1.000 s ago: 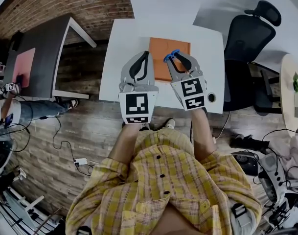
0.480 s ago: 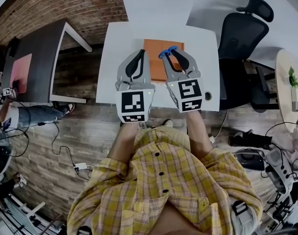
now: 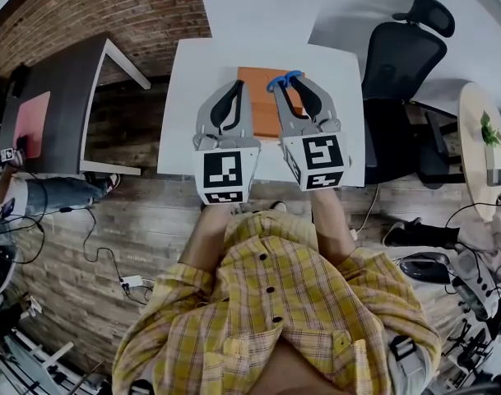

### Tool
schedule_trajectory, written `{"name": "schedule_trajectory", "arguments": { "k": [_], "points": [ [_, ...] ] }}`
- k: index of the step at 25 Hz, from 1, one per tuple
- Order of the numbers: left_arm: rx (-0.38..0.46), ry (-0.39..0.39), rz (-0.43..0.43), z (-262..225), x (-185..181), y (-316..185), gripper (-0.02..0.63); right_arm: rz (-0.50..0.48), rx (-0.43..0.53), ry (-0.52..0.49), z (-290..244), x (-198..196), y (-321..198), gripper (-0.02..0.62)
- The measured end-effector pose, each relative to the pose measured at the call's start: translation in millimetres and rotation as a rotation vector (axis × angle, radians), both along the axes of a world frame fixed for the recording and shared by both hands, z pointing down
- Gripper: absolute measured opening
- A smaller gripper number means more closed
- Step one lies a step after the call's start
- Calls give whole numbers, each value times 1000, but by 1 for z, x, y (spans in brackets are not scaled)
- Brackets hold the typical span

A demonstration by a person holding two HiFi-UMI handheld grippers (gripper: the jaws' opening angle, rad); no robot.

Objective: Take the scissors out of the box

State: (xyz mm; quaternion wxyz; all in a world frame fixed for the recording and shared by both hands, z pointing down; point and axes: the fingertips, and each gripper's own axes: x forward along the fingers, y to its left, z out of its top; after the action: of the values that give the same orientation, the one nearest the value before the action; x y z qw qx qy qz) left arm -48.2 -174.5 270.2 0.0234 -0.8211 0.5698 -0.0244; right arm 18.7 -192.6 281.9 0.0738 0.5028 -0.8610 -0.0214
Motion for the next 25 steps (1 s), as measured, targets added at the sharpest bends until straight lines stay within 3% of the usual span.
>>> {"name": "schedule_trajectory", "arguments": {
  "k": [25],
  "points": [
    [23,-15,-3,-3,4,0,0,21,26,-106,-15,10,1,89]
  ]
}}
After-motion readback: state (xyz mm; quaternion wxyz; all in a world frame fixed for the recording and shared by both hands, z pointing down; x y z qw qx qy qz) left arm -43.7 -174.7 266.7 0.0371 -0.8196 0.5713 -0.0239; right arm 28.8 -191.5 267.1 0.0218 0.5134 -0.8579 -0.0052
